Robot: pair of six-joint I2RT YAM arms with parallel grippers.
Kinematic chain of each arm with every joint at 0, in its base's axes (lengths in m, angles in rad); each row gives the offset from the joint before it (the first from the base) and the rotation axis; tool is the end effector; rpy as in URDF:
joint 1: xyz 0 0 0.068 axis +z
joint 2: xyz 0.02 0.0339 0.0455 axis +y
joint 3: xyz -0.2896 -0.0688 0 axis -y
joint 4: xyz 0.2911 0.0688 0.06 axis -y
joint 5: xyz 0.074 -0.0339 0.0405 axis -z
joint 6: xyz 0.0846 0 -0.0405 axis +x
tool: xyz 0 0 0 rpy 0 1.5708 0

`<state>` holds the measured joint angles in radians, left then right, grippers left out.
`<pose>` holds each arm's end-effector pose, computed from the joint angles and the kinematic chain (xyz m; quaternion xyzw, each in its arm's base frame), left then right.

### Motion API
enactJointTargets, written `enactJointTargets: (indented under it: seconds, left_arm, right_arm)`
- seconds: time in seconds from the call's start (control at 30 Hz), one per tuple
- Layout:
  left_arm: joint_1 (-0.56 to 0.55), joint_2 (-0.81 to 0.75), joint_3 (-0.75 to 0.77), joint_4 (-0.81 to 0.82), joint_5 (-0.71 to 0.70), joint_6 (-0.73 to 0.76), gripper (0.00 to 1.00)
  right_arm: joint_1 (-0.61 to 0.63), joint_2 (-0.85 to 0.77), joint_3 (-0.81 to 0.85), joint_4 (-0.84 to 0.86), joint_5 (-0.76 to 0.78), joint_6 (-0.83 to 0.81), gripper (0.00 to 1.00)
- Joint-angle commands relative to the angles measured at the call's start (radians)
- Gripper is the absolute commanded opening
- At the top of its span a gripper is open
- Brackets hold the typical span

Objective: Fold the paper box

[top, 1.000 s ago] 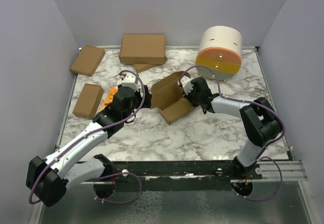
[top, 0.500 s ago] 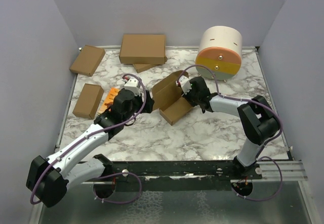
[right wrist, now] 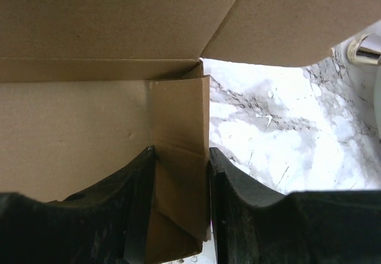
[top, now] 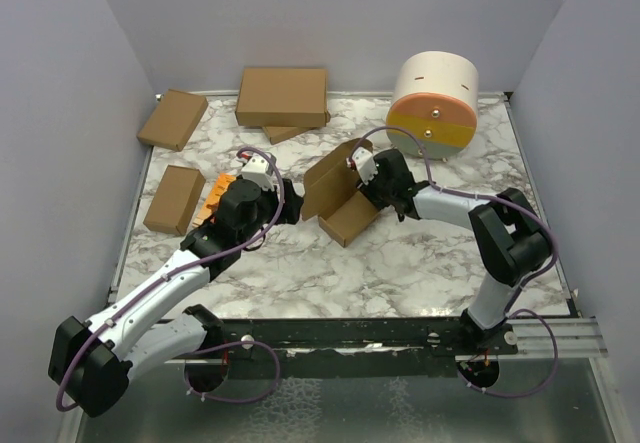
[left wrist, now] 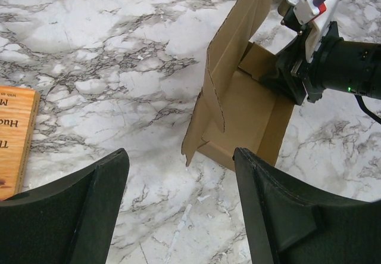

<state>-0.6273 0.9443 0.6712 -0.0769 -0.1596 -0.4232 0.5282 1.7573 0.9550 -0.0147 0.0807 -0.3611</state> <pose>0.2465 -0.1621 0.2733 0.0378 0.8172 -0.2300 0.5271 0.3727 0.2096 0.1151 -0.3862 0.8451 -0.0067 0.3696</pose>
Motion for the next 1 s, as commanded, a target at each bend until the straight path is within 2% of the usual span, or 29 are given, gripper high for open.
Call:
enactJointTargets:
  seconds: [0.0, 0.3, 0.33, 0.47, 0.53, 0.7, 0.83, 0.9, 0.97]
  left_arm:
    - [0.006, -0.014, -0.009, 0.019, 0.021, 0.005, 0.74]
    - [0.006, -0.009, -0.010, 0.019, 0.025, 0.007, 0.74]
    - [0.006, -0.009, -0.011, 0.017, 0.024, 0.007, 0.74]
    - [0.006, -0.013, -0.024, 0.017, 0.013, 0.006, 0.74]
    - [0.006, -0.013, -0.031, 0.020, 0.013, 0.006, 0.74]
    - [0.006, -0.005, -0.037, 0.033, 0.022, 0.006, 0.74]
    - [0.006, -0.003, -0.035, 0.031, 0.022, 0.012, 0.74]
    - [0.006, -0.007, -0.033, 0.024, 0.020, 0.011, 0.74]
    - [0.006, -0.015, -0.035, 0.019, 0.016, 0.011, 0.74]
  right_arm:
    - [-0.005, 0.023, 0.039, 0.006, -0.005, -0.005, 0.39]
    - [-0.007, 0.048, 0.062, 0.013, -0.012, -0.013, 0.37]
    - [-0.007, 0.060, 0.067, 0.014, -0.012, -0.015, 0.33]
    - [-0.008, 0.090, 0.074, 0.023, 0.008, -0.030, 0.06]
    - [-0.008, 0.103, 0.069, 0.032, 0.029, -0.046, 0.01]
    - [-0.007, 0.121, 0.044, 0.067, 0.126, -0.101, 0.01]
    - [-0.007, 0.113, 0.053, 0.038, 0.085, -0.096, 0.03]
    - [-0.007, 0.102, 0.060, 0.021, 0.061, -0.086, 0.22]
    - [-0.008, 0.086, 0.068, 0.006, 0.039, -0.072, 0.34]
